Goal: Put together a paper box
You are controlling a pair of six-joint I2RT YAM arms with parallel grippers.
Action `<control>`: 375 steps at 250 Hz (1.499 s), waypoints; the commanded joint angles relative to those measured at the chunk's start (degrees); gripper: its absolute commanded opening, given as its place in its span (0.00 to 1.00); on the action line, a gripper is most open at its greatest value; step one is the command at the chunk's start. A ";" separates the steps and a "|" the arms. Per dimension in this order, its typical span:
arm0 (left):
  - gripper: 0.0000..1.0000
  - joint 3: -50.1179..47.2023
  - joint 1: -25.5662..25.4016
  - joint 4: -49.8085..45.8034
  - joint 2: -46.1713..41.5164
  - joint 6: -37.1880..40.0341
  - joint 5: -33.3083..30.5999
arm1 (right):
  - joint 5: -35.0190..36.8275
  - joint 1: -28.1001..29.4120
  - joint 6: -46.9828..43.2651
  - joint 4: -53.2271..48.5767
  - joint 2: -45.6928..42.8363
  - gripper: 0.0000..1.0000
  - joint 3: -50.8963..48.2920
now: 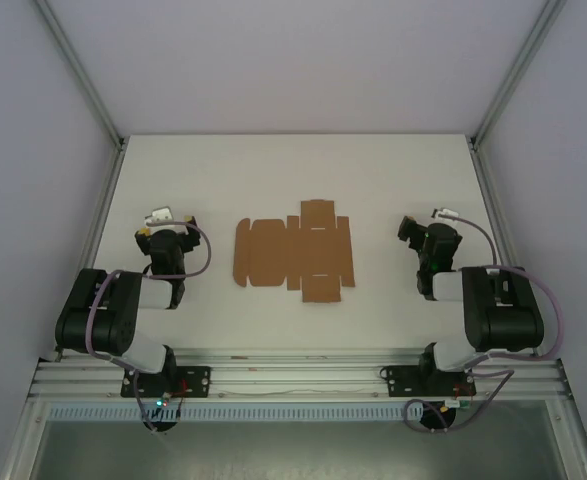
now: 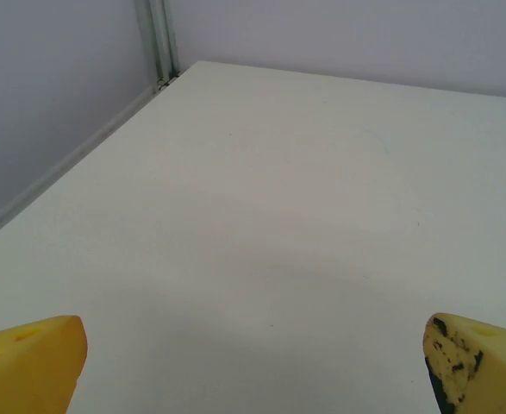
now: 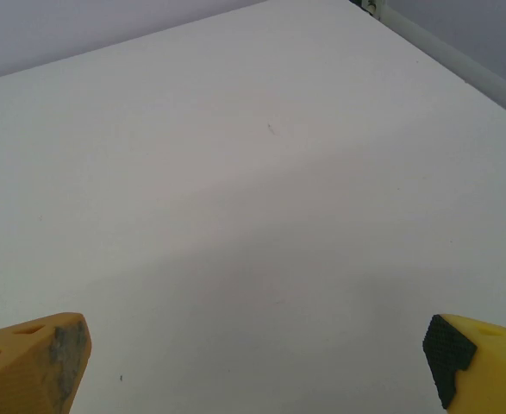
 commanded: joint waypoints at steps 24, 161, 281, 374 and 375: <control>1.00 0.15 0.40 2.09 0.11 0.20 0.78 | 0.45 0.02 0.64 0.45 -0.85 1.00 1.08; 1.00 0.15 0.43 1.95 0.12 0.20 0.76 | 0.45 0.01 0.79 0.50 -0.95 1.00 1.11; 1.00 14.91 -0.25 -37.97 -18.31 -9.68 3.89 | -1.16 1.53 10.28 -37.23 -16.69 0.98 17.52; 1.00 19.07 -5.66 -49.92 -12.67 -25.38 28.72 | -14.33 21.75 19.23 -55.18 1.74 0.46 34.62; 1.00 19.16 -5.70 -49.98 -12.51 -25.38 28.86 | -14.54 21.86 19.32 -55.29 2.16 0.45 34.87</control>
